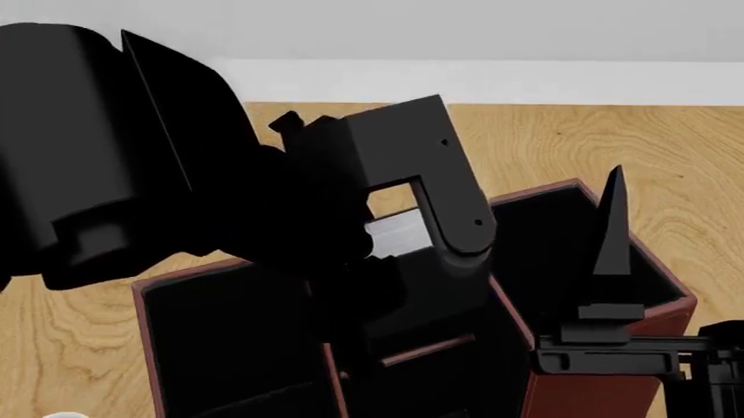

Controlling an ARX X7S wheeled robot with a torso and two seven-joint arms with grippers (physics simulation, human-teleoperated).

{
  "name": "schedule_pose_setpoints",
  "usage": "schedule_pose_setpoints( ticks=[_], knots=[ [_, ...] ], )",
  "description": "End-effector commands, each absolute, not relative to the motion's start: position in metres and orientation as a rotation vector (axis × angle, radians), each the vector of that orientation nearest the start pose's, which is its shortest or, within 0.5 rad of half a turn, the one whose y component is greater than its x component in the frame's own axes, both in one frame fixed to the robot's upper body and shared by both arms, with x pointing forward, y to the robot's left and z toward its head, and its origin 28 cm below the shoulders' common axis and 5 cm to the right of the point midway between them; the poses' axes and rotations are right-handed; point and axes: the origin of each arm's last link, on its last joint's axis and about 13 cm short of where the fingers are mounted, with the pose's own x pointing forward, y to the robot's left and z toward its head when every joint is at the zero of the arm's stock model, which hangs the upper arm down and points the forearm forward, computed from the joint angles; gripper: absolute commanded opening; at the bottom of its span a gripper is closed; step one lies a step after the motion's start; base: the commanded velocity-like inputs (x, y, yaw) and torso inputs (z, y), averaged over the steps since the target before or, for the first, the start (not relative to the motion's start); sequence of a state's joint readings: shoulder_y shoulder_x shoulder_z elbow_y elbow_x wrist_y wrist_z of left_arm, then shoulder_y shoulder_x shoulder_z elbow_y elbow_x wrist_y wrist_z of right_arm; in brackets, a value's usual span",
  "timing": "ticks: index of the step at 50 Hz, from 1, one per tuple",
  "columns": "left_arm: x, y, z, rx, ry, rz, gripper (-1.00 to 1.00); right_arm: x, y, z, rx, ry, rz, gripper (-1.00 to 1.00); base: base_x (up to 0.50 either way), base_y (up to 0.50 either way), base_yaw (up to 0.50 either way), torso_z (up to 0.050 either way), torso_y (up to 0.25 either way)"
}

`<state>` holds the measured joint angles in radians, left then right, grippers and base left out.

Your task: Pick up the book and place it in the back compartment of the caddy.

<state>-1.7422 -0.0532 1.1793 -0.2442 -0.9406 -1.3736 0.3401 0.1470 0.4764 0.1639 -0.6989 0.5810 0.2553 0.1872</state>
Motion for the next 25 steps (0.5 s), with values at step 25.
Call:
schedule_pose_setpoints(
  ticks=[25],
  knots=[
    [0.315,0.086,0.307,0.824,0.591,-0.936,-1.00,0.198,-0.166,0.194,0.057,-0.577,0.050,1.00,0.00,0.00,0.00,0.000,0.001]
  ],
)
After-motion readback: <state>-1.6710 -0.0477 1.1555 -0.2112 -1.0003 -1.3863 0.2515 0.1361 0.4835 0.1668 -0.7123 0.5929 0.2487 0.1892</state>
